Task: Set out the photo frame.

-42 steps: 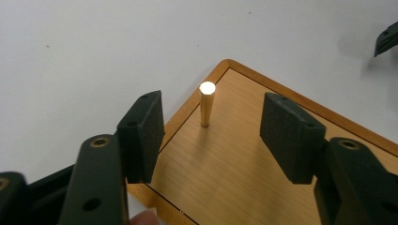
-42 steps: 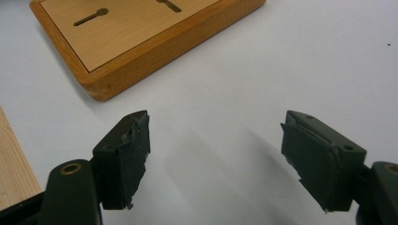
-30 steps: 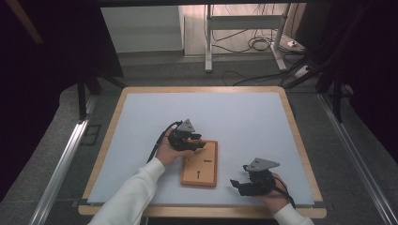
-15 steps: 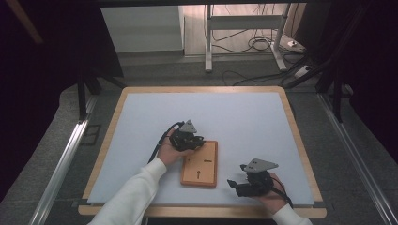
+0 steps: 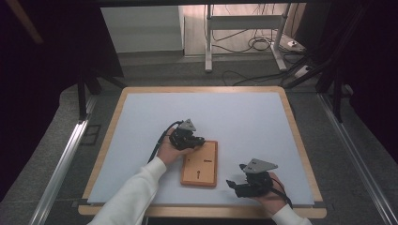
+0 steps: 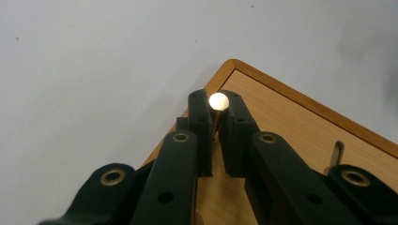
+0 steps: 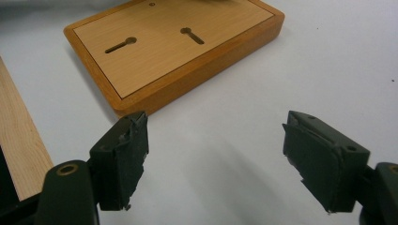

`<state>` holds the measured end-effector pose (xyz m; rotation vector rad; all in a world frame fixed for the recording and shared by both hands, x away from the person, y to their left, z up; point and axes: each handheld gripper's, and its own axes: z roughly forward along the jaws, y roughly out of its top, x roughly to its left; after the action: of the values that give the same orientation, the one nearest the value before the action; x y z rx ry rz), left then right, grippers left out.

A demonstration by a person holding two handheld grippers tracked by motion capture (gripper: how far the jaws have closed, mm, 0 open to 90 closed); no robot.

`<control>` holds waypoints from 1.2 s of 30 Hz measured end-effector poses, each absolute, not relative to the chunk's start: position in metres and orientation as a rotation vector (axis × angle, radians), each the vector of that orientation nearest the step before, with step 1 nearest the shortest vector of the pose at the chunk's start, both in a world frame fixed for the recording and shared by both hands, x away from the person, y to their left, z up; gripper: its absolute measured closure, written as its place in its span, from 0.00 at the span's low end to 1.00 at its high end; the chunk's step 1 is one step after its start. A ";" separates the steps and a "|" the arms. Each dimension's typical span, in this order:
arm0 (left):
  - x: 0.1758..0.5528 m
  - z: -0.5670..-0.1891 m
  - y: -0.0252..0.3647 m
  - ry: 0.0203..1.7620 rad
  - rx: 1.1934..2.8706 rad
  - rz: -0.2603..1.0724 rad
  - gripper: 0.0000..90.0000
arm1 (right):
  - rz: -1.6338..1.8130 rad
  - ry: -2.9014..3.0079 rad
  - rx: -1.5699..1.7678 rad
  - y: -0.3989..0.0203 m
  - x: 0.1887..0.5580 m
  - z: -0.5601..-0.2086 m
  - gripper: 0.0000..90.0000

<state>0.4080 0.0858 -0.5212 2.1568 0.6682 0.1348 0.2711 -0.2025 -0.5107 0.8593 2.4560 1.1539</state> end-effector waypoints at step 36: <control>0.425 -0.517 0.088 0.767 2.155 -0.062 0.92 | 1.032 2.484 0.599 -0.134 0.262 -0.507 0.15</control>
<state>0.4250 0.0884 -0.5173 2.1554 0.7674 -0.0619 0.2616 -0.1341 -0.5070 0.5989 2.4838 1.0323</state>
